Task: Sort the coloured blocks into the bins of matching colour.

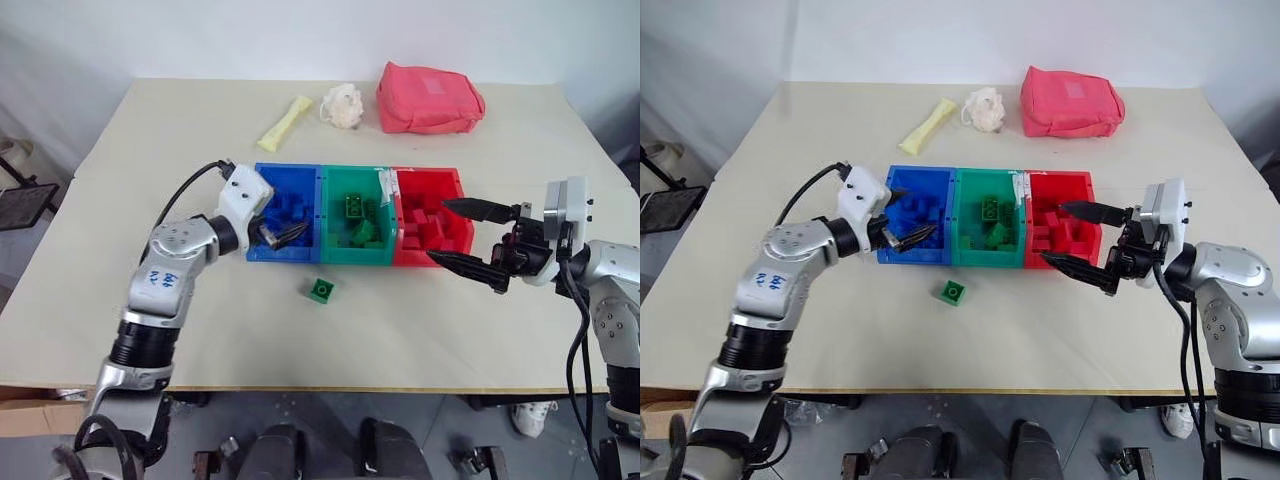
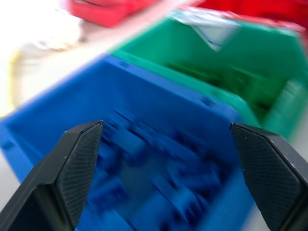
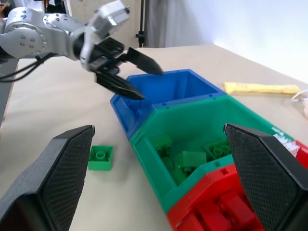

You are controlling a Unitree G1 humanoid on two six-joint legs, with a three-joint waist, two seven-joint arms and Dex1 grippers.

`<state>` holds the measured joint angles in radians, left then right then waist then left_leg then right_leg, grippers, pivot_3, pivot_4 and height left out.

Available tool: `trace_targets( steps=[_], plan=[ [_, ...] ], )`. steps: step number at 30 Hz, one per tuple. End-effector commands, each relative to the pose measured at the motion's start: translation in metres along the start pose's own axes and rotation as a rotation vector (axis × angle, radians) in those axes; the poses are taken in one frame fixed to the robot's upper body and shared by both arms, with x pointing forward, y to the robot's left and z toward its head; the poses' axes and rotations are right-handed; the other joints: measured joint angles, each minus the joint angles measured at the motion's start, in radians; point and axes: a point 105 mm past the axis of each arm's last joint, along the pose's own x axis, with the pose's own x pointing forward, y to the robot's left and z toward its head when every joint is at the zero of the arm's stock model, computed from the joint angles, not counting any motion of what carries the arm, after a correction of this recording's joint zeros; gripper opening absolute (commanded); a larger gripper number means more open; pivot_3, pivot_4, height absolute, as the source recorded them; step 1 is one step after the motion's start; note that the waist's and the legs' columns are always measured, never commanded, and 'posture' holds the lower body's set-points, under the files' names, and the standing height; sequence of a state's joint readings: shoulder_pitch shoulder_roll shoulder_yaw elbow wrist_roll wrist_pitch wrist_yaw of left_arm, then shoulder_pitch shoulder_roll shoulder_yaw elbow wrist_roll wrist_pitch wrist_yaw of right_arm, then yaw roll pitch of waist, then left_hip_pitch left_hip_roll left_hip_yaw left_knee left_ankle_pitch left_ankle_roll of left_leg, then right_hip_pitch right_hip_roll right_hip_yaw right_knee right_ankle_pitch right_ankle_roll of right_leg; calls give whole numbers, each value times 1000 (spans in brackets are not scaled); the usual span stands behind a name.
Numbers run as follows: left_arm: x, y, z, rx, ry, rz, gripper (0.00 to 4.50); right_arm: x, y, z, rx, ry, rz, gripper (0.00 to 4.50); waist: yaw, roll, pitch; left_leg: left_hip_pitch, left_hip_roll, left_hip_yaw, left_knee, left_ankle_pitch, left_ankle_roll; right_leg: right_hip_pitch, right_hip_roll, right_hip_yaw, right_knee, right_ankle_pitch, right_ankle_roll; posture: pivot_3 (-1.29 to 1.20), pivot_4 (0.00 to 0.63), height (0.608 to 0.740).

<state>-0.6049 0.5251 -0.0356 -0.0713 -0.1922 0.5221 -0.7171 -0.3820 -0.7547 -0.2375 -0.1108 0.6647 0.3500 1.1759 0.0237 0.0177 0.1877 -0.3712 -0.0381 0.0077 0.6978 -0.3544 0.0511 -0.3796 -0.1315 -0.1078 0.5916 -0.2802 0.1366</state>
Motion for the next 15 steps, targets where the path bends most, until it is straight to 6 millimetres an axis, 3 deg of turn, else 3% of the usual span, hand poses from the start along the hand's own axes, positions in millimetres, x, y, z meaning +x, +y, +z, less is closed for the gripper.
trace_targets(
  steps=[1,6,10,15],
  plan=[
    [-24,-16,10,69,-37,-134,4476,-2,4,5,-29,4,41,4500,-1,0,0,0,0,0,0,0,0,0,0,0,0,0,0,0,150,740],
    [-57,-39,-15,59,63,-286,4476,-6,6,-4,-17,45,80,4500,-1,0,0,0,0,0,0,0,0,0,-1,1,0,0,0,0,150,740],
    [-72,-48,-22,10,56,-344,4476,-6,6,-6,-12,53,96,4500,2,1,0,0,0,0,0,0,0,0,-2,1,-1,0,0,0,150,740],
    [-102,-68,-46,-54,87,-432,4476,-7,8,-12,-6,72,136,4500,-5,1,1,1,1,-1,-2,-1,-2,0,-5,2,-1,0,-1,0,150,740]
  ],
)
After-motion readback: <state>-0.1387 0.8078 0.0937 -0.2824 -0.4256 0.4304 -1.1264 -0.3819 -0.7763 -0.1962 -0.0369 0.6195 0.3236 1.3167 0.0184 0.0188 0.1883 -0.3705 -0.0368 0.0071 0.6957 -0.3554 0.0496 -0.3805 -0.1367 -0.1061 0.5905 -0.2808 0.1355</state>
